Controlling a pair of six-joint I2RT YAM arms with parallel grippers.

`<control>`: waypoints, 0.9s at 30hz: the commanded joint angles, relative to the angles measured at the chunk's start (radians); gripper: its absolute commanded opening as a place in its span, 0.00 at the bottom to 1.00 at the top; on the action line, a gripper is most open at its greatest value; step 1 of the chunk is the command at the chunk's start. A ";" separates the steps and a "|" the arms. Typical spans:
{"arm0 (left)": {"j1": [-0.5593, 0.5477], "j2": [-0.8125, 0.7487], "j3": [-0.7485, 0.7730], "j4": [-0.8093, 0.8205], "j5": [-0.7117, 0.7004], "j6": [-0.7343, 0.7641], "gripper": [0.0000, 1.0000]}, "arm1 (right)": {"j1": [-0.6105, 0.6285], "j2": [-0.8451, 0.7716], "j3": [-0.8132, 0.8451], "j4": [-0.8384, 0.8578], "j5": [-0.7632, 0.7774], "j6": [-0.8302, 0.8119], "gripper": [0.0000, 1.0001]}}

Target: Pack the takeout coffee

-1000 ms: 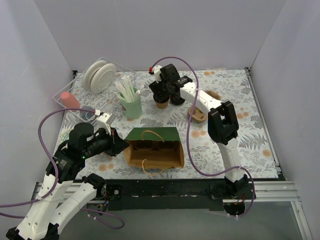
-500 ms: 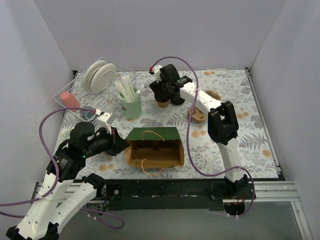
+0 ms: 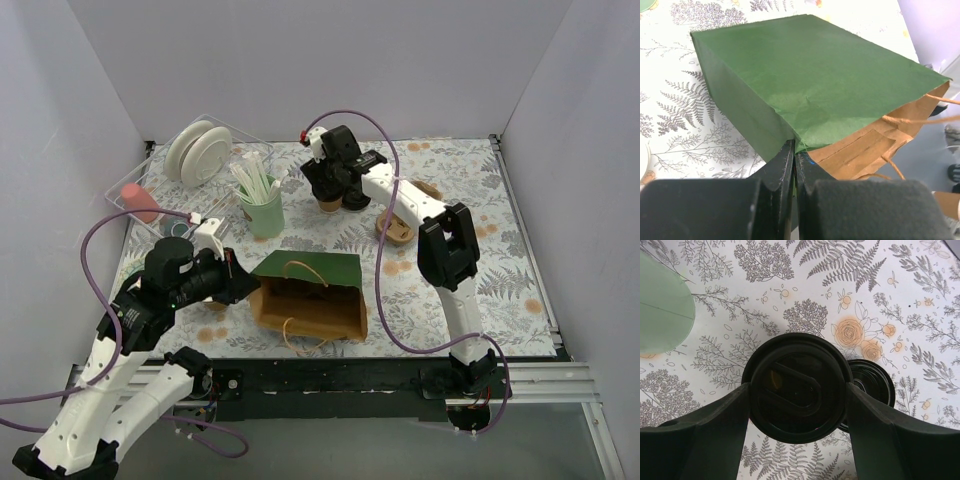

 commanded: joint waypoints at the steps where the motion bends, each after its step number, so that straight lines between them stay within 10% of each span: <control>1: -0.002 0.042 0.071 0.007 -0.020 -0.091 0.00 | 0.000 -0.138 0.018 -0.001 0.004 -0.023 0.49; 27: 0.001 0.332 0.243 -0.020 -0.066 -0.076 0.07 | -0.015 -0.976 -0.231 -0.133 -0.238 -0.057 0.46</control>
